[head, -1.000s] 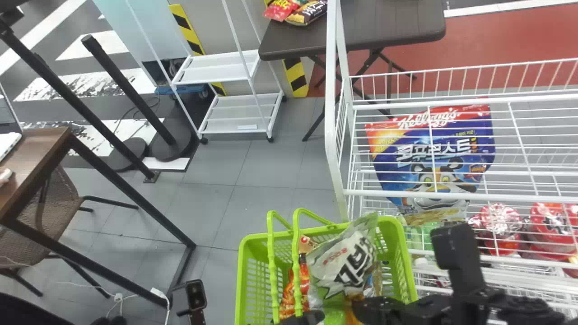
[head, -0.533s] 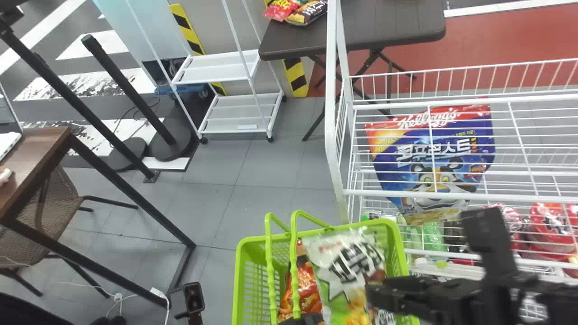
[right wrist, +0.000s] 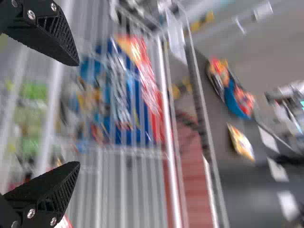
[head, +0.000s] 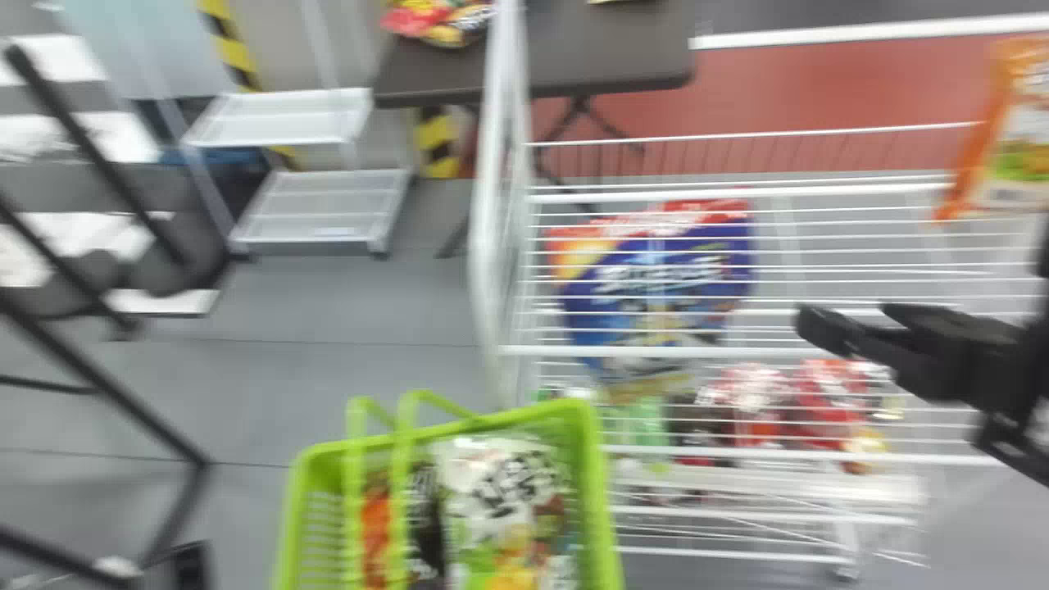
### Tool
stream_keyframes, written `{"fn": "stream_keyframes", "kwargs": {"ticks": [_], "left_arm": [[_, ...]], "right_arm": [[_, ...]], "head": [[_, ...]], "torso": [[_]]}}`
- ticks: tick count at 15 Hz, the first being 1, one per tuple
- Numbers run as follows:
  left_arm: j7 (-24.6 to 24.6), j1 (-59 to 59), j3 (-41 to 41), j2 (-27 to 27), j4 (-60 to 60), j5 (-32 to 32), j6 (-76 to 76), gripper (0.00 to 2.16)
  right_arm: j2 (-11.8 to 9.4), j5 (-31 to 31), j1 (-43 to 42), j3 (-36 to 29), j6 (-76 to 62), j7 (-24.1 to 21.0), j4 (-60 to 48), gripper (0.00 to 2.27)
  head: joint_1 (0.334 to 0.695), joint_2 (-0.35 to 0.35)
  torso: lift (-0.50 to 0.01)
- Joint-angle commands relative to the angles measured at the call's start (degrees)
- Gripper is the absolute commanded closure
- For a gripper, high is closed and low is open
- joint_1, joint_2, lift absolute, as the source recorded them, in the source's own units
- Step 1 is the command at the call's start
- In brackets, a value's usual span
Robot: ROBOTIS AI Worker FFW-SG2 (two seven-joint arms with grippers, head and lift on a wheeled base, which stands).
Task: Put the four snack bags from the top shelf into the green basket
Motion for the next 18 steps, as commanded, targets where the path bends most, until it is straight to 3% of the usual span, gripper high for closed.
{"fn": "stream_keyframes", "kwargs": {"ticks": [1, 7, 9, 11, 13, 14, 15, 18], "left_arm": [[-0.57, 0.02, -0.08, -0.38, -0.01, -0.09, 0.01, 2.15], [-0.57, 0.46, 0.62, -0.64, 0.26, 0.09, -0.17, 2.15], [-0.57, 0.46, 0.62, -0.73, 0.26, 0.09, -0.17, 2.15], [-0.57, 0.38, 0.62, -0.73, 0.34, 0.09, -0.34, 2.15], [-0.57, 0.46, 0.88, -0.73, 0.61, 0.09, -0.34, 2.15], [-0.57, 0.46, 0.88, -0.73, 0.61, 0.09, -0.34, 2.15], [-0.57, 0.38, 0.88, -0.73, 0.61, 0.09, -0.34, 2.15], [-0.57, 0.38, 0.88, -0.73, 0.69, 0.00, -0.34, 2.15]], "right_arm": [[0.73, 6.85, -7.34, -2.24, -10.70, -1.17, 11.42, 0.04], [0.64, 18.54, -24.30, -4.96, -26.34, -6.09, 37.35, 0.04], [0.46, 22.14, -29.04, -5.05, -31.79, -6.09, 45.96, 0.04], [0.20, 23.73, -33.26, -5.40, -32.85, -6.27, 53.78, 0.19], [0.02, 24.87, -34.58, -5.40, -35.66, -6.27, 57.30, 0.94], [0.02, 24.96, -34.41, -5.40, -35.84, -6.44, 57.21, 1.76], [0.20, 24.96, -33.53, -5.31, -35.66, -8.73, 56.86, 2.26], [0.64, 23.29, -30.45, -5.40, -35.31, -8.82, 52.11, 2.26]], "head": [[0.695, -0.073], [0.695, -0.234], [0.695, -0.252], [0.695, -0.261], [0.695, -0.264], [0.695, -0.264], [0.695, -0.263], [0.695, -0.272]], "torso": [[0.000], [0.000], [0.000], [0.000], [0.000], [0.000], [0.000], [0.000]]}}
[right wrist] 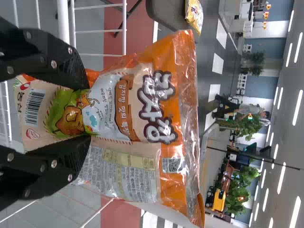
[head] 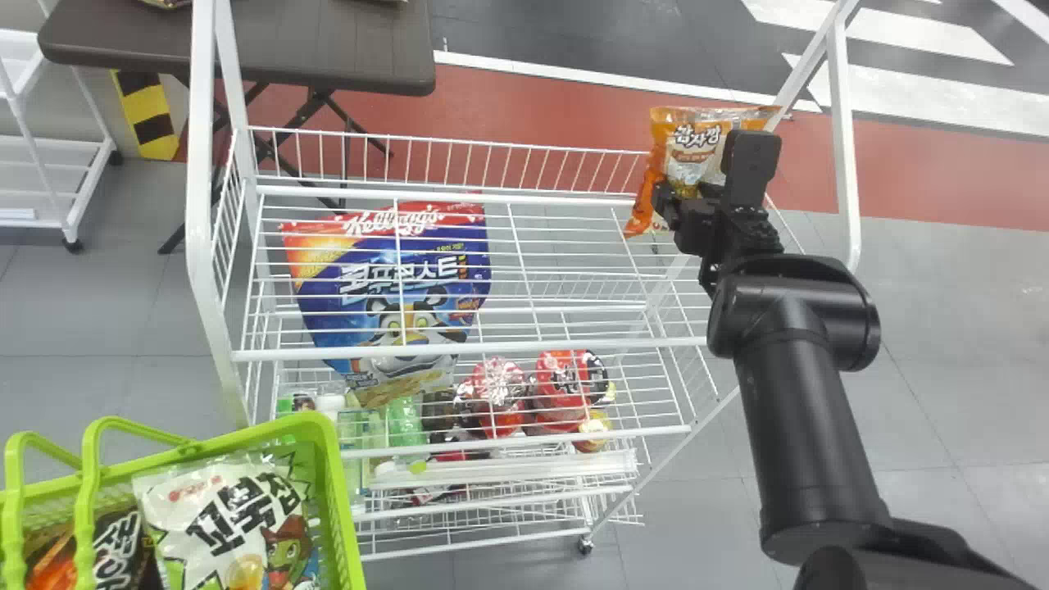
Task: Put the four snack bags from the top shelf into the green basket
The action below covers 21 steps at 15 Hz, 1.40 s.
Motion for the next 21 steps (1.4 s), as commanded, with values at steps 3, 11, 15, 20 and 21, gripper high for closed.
{"fn": "stream_keyframes", "kwargs": {"ticks": [3, 11, 15, 20, 21], "left_arm": [[-0.57, 0.00, 0.00, 0.00, 0.03, -0.06, 0.00, 2.15], [-0.57, -0.09, -0.35, 0.00, -0.32, -0.14, 0.00, 2.15], [-0.57, -0.09, -0.44, 0.00, -0.50, -0.32, 0.18, 2.15], [-0.57, -0.18, -0.70, 0.00, -0.67, -0.41, 0.18, 2.15], [-0.57, -0.18, -0.70, 0.00, -0.67, -0.41, 0.18, 2.15]], "right_arm": [[0.26, -3.07, 4.66, -0.02, 2.11, 0.42, -8.08, 2.26], [0.26, -25.39, 32.79, 4.20, 28.30, 4.37, -60.55, 2.26], [0.17, -40.60, 44.13, 5.70, 42.89, 8.41, -74.70, 2.26], [0.17, -51.41, 48.17, 12.11, 53.78, 14.13, -75.14, 2.26], [0.26, -51.67, 48.17, 13.52, 54.66, 14.21, -74.53, 2.26]], "head": [[0.695, -0.271], [0.695, -0.185], [0.695, -0.026], [0.695, 0.261], [0.695, 0.305]], "torso": [[0.000], [0.000], [0.000], [0.000], [0.000]]}}
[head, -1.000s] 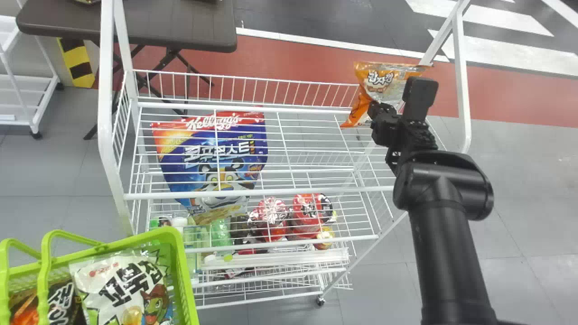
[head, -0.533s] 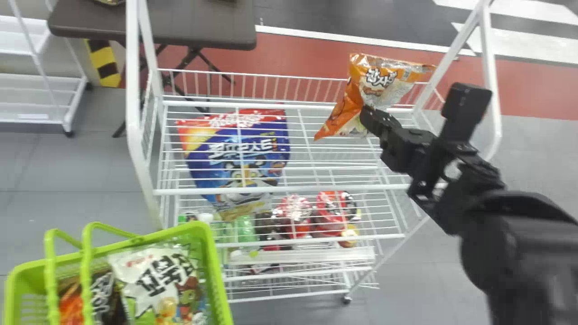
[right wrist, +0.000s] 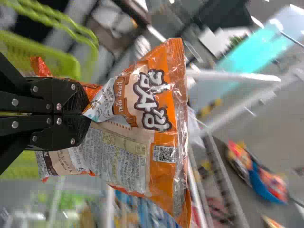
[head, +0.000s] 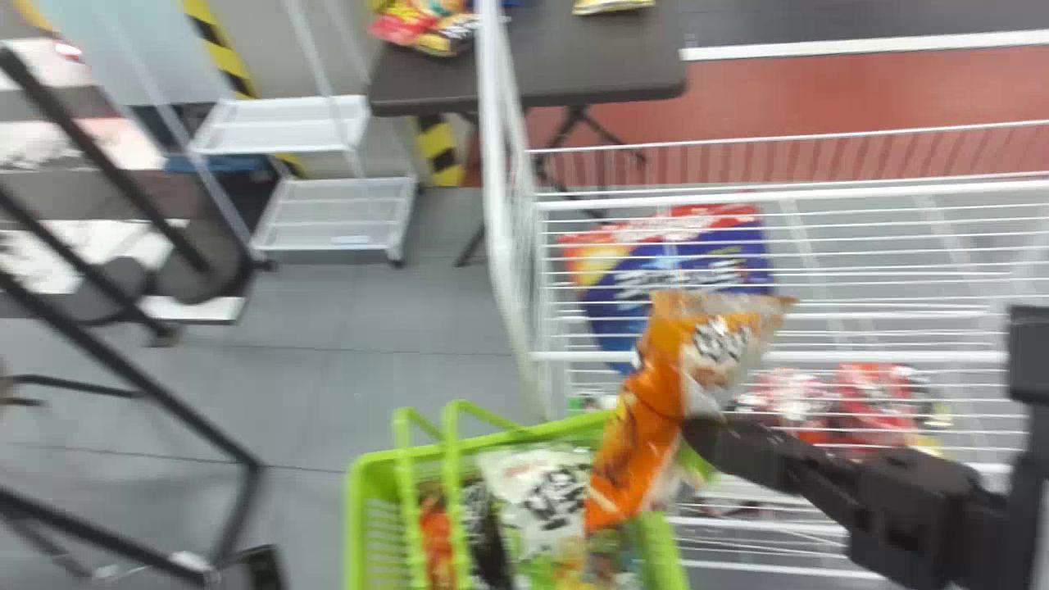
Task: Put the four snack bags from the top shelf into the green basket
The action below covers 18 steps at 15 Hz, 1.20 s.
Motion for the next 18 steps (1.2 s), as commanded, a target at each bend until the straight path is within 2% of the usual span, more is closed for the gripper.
{"fn": "stream_keyframes", "kwargs": {"ticks": [1, 4, 8, 12, 13, 14, 15, 16, 18], "left_arm": [[-0.57, 0.00, -0.01, 0.01, -0.12, -0.03, 0.00, 2.15], [-0.57, 0.00, -0.01, 0.01, -0.12, 0.05, 0.18, 2.15], [-0.57, 0.00, -0.01, 0.01, -0.21, 0.32, 0.18, 2.15], [-0.57, 0.00, -0.62, -0.08, -0.92, 0.41, 0.18, 2.15], [-0.57, 0.00, -0.62, -0.08, -0.92, 0.41, 0.18, 2.15], [-0.57, -0.08, -0.71, -0.08, -0.92, 0.41, 0.18, 2.15], [-0.57, -0.17, -0.62, -0.08, -0.92, 0.41, 0.18, 2.15], [-0.57, -0.35, -0.62, 0.01, -0.74, 0.41, 0.18, 2.15], [-0.57, -0.61, -0.62, 0.01, -0.48, 0.41, 0.18, 2.15]], "right_arm": [[0.07, -1.28, -0.22, 3.57, 1.26, 0.07, 2.54, 2.26], [0.07, -4.18, -3.30, 7.61, 1.26, 1.21, 13.61, 2.26], [0.25, -4.18, -9.54, 14.12, -0.32, 2.18, 28.64, 2.26], [0.42, -5.41, -15.42, 19.30, -1.90, 2.18, 37.34, 2.26], [0.34, -5.32, -16.83, 20.27, -1.72, 2.27, 38.58, 2.11], [0.16, -4.88, -17.80, 21.06, -1.72, 2.44, 39.28, 1.45], [0.16, -4.09, -17.80, 21.24, -2.25, 2.53, 39.01, 0.44], [-0.10, -3.39, -17.80, 21.06, -2.60, 2.80, 38.40, 0.00], [-0.46, -3.57, -17.27, 19.39, -2.25, 5.70, 37.61, 0.00]], "head": [[0.695, 0.350], [0.695, 0.350], [0.695, 0.350], [0.695, 0.350], [0.695, 0.350], [0.695, 0.350], [0.695, 0.350], [0.695, 0.350], [0.695, 0.350]], "torso": [[0.000], [0.000], [0.000], [0.000], [0.000], [0.000], [0.000], [0.000], [0.000]]}}
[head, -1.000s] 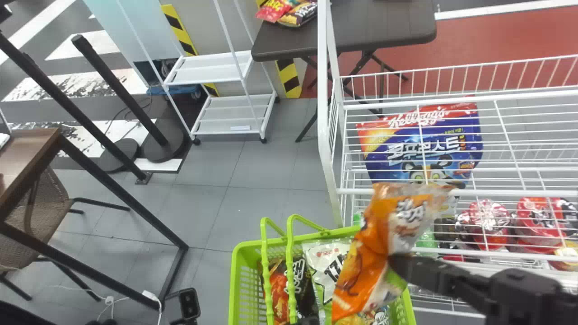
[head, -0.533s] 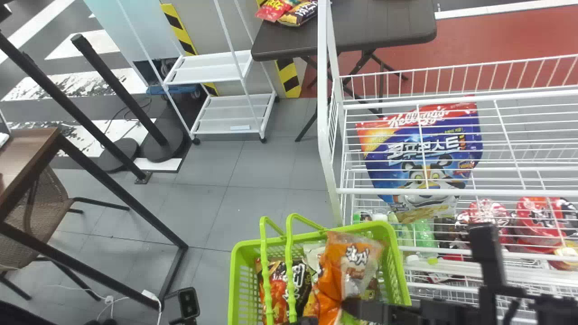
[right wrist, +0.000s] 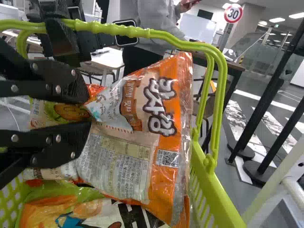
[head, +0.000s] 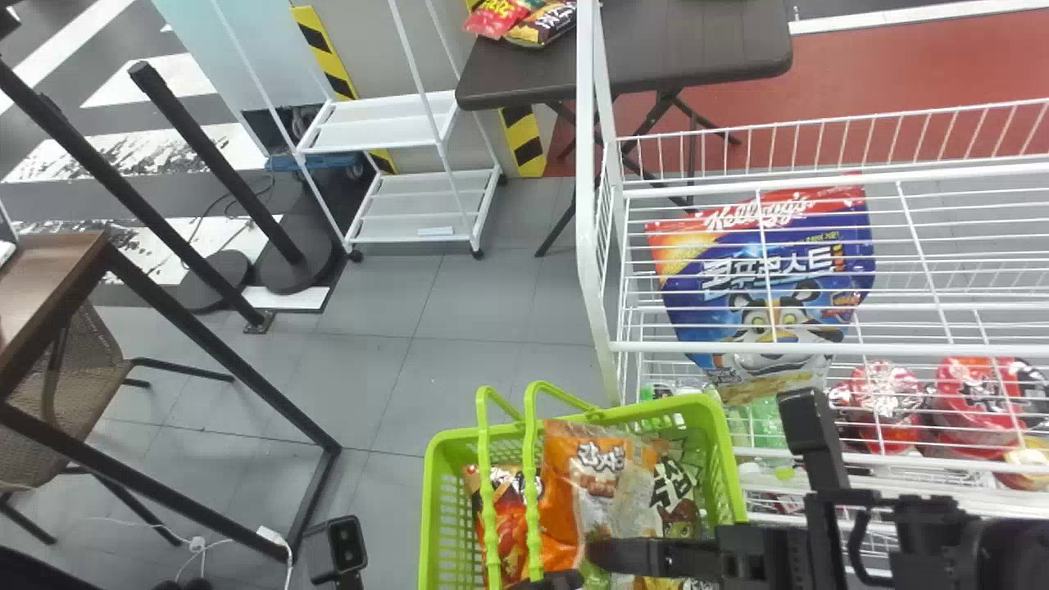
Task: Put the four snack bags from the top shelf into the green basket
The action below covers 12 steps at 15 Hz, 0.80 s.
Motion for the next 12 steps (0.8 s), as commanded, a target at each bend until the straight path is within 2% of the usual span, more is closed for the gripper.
{"fn": "stream_keyframes", "kwargs": {"ticks": [1, 5, 7, 8, 10, 11, 12], "left_arm": [[-0.57, -0.29, 0.01, 0.03, 0.31, 0.00, 0.00, 2.15], [-0.57, -0.47, 0.09, 0.03, 0.48, 0.00, 0.00, 2.15], [-0.57, -0.47, 0.18, 0.03, 0.57, 0.00, 0.00, 2.15], [-0.57, -0.47, 0.18, 0.03, 0.57, 0.00, 0.00, 2.15], [-0.57, -0.55, 0.09, 0.03, 0.57, -0.09, 0.00, 2.15], [-0.57, -0.64, 0.01, 0.03, 0.57, -0.18, 0.00, 2.15], [-0.57, -0.73, 0.01, 0.03, 0.57, -0.27, 0.00, 2.15]], "right_arm": [[-0.29, -0.33, 0.76, -2.13, 0.54, 1.60, -2.05, 0.00], [-0.38, -2.00, 3.48, -10.21, 5.99, 3.01, -10.05, 0.01], [-0.38, 0.38, 5.68, -15.75, 5.46, 3.01, -15.14, 0.01], [-0.29, 4.51, 7.35, -18.03, 3.70, 2.92, -17.78, 0.01], [-0.29, 15.05, 12.36, -19.35, -11.06, 1.25, -19.89, 0.02], [0.15, 21.82, 15.26, -19.09, -21.61, -1.30, -19.71, 0.02], [0.94, 27.45, 18.07, -18.74, -33.03, -4.46, -18.22, 0.02]], "head": [[0.695, 0.350], [0.695, 0.350], [0.695, 0.350], [0.695, 0.350], [0.695, 0.350], [0.695, 0.335], [0.695, 0.284]], "torso": [[0.000], [0.000], [0.000], [0.000], [0.000], [0.000], [0.000]]}}
